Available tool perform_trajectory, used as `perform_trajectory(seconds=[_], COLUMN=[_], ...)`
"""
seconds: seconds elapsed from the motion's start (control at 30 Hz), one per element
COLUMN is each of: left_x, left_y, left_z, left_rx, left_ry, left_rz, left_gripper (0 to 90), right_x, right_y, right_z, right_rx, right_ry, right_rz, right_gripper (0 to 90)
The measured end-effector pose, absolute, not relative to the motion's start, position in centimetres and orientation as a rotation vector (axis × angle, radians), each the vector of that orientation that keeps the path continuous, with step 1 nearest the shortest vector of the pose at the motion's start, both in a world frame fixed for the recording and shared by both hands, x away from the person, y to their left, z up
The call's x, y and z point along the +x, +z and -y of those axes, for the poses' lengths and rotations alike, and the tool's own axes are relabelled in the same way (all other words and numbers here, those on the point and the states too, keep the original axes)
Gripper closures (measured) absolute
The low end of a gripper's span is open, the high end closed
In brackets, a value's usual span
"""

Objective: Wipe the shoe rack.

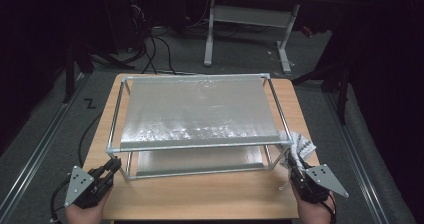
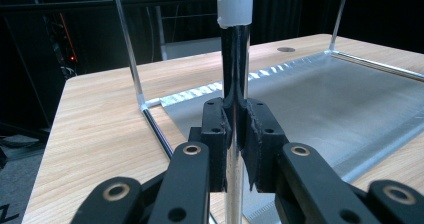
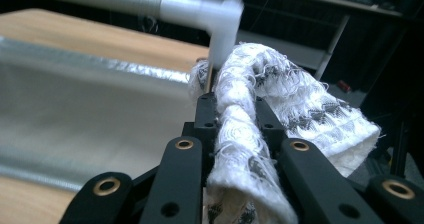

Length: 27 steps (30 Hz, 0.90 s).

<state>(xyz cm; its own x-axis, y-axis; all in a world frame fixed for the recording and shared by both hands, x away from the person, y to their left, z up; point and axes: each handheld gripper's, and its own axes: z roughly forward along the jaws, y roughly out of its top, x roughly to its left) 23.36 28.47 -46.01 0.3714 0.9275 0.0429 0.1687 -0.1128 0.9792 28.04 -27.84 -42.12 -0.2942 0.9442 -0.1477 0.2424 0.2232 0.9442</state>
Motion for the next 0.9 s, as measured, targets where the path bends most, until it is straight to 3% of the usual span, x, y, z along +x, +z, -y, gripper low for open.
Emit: perform_trajectory(seconds=[0.5,0.9], left_x=[23.4,23.5], left_y=[-46.0,-46.0], left_z=[-28.6,-28.6], left_rx=[1.562,1.562], left_ry=[0.874,0.871], left_rz=[-1.012,-1.009], left_gripper=[80.3,80.2], right_x=[30.3,30.4], right_y=[-48.0,-48.1], right_z=[28.2,28.3], right_rx=[1.233,1.239], right_ry=[0.99,1.005], right_rz=[-1.956,-1.97], right_gripper=[78.4,78.4])
